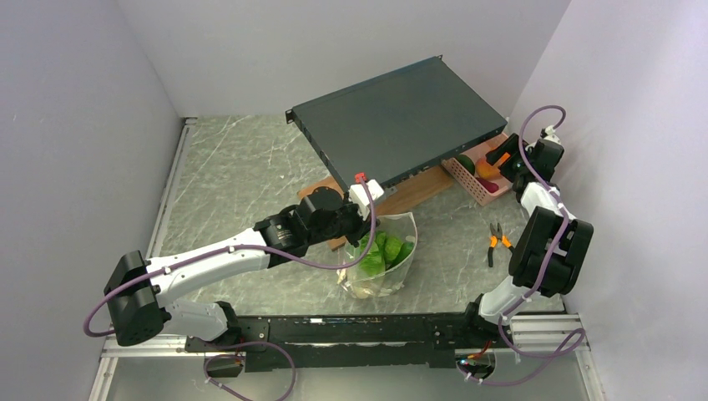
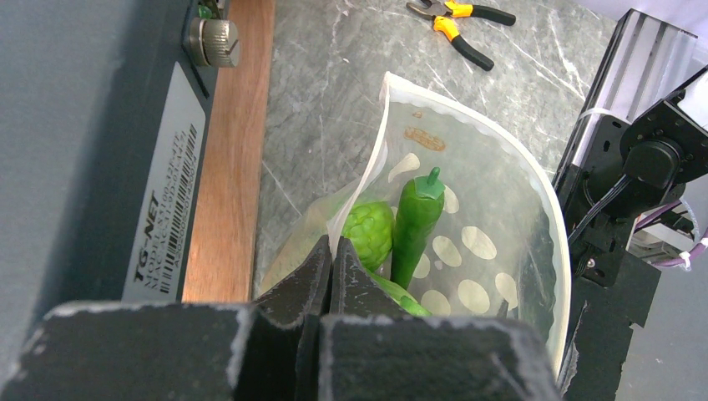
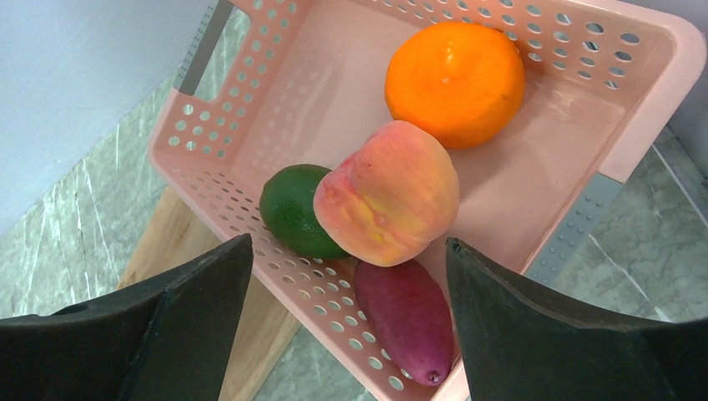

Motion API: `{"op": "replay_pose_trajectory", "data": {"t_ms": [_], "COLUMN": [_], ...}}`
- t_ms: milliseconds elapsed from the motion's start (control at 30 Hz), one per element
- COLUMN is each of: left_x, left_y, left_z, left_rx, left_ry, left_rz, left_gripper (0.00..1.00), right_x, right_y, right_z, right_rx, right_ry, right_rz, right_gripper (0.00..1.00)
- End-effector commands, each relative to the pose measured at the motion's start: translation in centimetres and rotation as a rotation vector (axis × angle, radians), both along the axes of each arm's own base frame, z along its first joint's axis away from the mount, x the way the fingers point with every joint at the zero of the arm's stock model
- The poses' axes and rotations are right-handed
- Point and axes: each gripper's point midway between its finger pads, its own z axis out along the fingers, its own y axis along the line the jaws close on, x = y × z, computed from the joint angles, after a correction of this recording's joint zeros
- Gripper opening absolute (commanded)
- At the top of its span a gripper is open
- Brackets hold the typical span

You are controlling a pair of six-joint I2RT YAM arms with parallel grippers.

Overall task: Open the zip-top bag and remove the fake food
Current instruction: Place the fake fruit in the bin.

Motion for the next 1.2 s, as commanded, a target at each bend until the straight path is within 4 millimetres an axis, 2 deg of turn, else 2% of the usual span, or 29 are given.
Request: {"op": "replay_pose_trajectory", "data": {"t_ms": [0, 300, 500, 833, 1167], "left_x": [0.3, 0.2, 0.0, -0.4, -0.8], "left_y": [-0.9, -0.8, -0.7, -1.0, -1.5], "left_z": [0.3, 0.2, 0.4, 0.5, 0.9], "left_rx": [-0.005, -0.005, -0.008, -0.018, -0.042], "left_ry": [0.011, 0.013, 0.012, 0.019, 0.025], "left_rz": [-0.016, -0.016, -0.017, -0.035, -0.055], "left_gripper": [0.0, 0.0, 0.0, 0.0, 0.0], "right_x": [0.8, -0.3, -1.8, -7.0, -12.8], "right_y": [-0.1, 0.7, 2.3, 6.0, 11.6], "right_z": [2.3, 2.8, 3.6, 3.9, 5.6], "right_rx": [-0.04, -0.056, -0.043, -0.058, -0.068], "right_ry": [-0.053, -0.058, -0.069, -0.064, -0.092], "right_rz": [0.026, 0.061, 0.118, 0.251, 0.53], "right_gripper": [0.86, 0.86, 0.86, 0.86, 0.86]}}
